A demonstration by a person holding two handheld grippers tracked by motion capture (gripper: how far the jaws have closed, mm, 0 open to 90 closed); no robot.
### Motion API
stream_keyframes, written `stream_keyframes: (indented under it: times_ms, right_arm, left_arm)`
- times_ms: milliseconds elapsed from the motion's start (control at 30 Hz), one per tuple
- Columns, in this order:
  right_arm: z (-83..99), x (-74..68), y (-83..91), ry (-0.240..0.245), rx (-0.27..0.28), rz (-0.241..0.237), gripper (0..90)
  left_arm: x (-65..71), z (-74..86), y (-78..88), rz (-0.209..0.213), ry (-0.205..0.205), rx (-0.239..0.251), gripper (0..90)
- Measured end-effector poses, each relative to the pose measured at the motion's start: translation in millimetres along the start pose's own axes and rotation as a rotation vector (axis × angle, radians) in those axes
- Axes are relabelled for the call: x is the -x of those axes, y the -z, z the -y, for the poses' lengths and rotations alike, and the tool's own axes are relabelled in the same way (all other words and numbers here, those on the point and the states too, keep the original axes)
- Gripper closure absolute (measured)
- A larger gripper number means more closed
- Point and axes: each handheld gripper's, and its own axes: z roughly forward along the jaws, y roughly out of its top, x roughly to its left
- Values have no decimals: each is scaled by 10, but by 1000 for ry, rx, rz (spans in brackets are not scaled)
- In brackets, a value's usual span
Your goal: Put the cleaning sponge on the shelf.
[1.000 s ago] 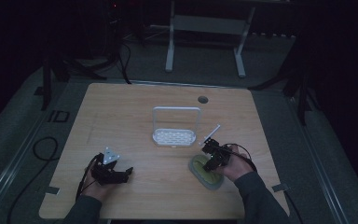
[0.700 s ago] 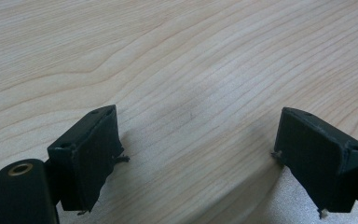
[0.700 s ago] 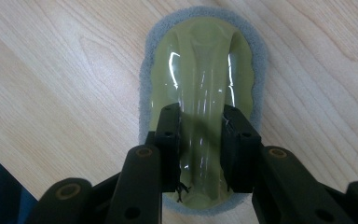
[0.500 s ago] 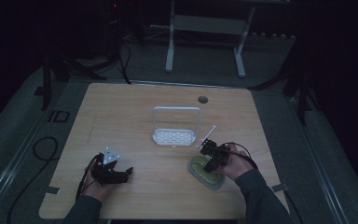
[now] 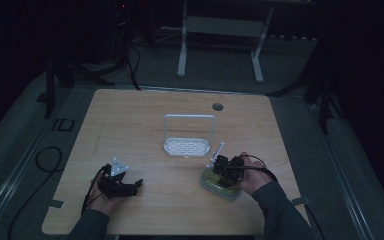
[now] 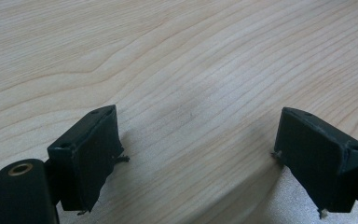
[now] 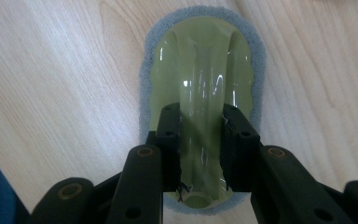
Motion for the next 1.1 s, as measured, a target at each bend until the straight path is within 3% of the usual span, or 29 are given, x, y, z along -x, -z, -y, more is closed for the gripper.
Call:
stream_keyframes:
  times_ms: [367,1100]
  right_arm:
    - [-11,-42,44,138,38,78,716]
    - [-171,-49,131,224,90,134,717]
  left_arm:
    - [0,0,0,0,0,0,143]
    - [0,0,0,0,0,0,143]
